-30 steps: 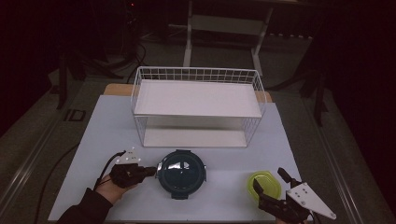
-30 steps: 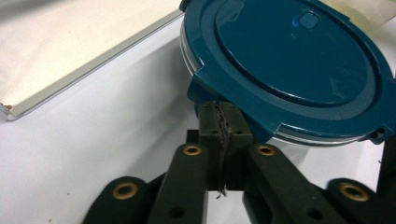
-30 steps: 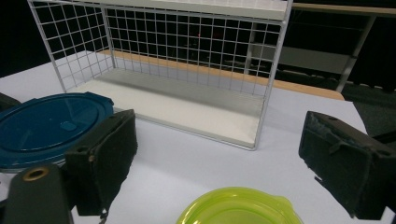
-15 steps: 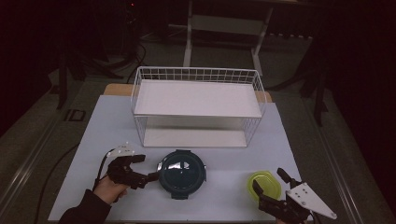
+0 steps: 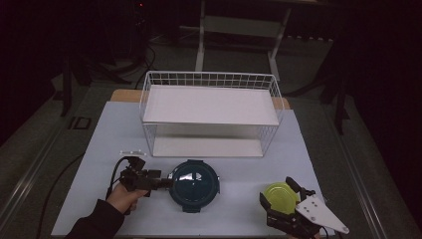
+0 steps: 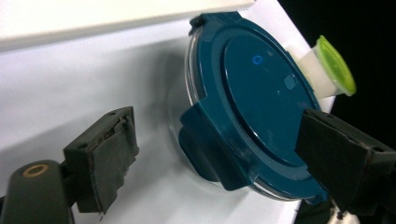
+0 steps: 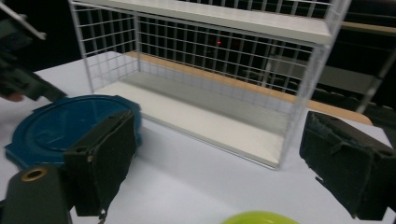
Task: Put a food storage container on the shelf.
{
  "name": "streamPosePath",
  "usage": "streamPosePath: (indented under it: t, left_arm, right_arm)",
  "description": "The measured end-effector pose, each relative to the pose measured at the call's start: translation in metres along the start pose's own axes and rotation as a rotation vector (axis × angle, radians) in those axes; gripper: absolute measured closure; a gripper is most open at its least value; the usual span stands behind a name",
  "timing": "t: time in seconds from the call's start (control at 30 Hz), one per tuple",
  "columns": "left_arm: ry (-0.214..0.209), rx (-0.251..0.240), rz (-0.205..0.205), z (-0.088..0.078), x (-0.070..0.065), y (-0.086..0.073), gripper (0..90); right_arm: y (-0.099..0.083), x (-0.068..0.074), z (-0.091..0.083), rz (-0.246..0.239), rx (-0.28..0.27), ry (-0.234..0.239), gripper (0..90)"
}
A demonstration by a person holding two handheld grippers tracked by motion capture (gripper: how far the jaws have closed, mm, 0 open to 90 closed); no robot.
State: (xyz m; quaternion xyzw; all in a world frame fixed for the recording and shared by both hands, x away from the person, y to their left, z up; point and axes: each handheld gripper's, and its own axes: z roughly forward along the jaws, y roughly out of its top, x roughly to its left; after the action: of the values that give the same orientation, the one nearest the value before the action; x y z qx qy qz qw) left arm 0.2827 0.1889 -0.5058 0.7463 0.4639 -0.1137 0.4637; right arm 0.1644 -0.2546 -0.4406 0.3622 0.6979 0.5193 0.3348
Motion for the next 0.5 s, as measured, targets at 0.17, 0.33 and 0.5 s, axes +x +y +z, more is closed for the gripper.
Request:
streamPosePath:
  t: [0.17, 0.33, 0.5]
  left_arm:
    - [-0.015, 0.051, -0.096, 0.006, 0.009, 0.002, 20.2]
    - [-0.049, 0.076, -0.165, 0.01, 0.016, 0.002, 35.0]
    - [-0.117, 0.105, -0.226, 0.013, 0.02, 0.004, 45.6]
  right_arm:
    - [0.002, 0.009, 0.006, -0.018, 0.037, 0.01, 13.3]
    - [0.004, 0.014, 0.012, -0.02, 0.06, 0.044, 13.7]
    - [0.006, 0.015, 0.017, 0.021, 0.106, 0.07, 13.8]
